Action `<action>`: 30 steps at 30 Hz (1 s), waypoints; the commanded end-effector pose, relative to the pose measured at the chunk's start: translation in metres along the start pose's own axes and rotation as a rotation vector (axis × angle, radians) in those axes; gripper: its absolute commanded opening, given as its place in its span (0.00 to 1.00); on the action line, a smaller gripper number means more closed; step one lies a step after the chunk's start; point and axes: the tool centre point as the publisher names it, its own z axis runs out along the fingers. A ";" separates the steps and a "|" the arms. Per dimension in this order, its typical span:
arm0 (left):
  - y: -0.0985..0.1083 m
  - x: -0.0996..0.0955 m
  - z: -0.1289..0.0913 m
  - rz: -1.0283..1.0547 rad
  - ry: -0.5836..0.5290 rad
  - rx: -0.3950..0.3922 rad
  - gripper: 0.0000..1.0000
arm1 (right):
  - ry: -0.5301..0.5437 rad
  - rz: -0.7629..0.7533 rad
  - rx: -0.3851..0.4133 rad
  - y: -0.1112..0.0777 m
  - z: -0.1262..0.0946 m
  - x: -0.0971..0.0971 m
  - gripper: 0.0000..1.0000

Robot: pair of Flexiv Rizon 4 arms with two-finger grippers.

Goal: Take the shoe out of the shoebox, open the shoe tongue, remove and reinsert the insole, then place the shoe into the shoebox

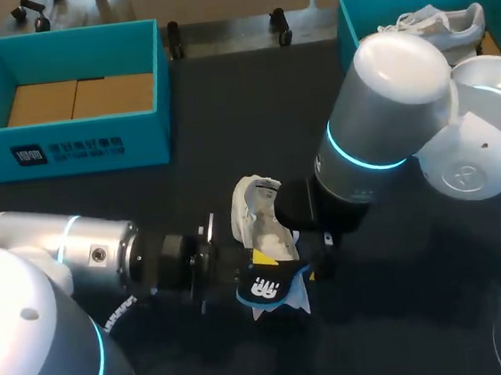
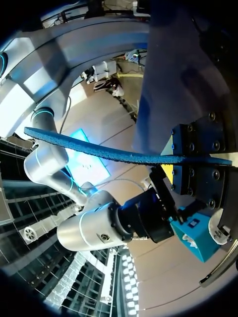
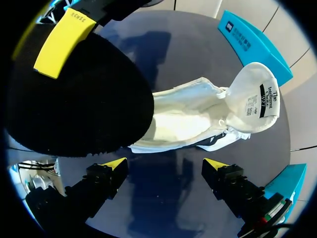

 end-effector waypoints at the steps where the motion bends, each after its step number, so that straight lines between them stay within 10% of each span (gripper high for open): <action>1: 0.006 0.000 0.004 -0.001 -0.004 -0.004 0.00 | -0.003 0.000 0.000 0.000 0.001 0.001 1.00; 30: 0.035 -0.007 0.002 -0.020 -0.077 -0.030 0.00 | -0.003 0.000 0.000 0.000 0.001 0.001 1.00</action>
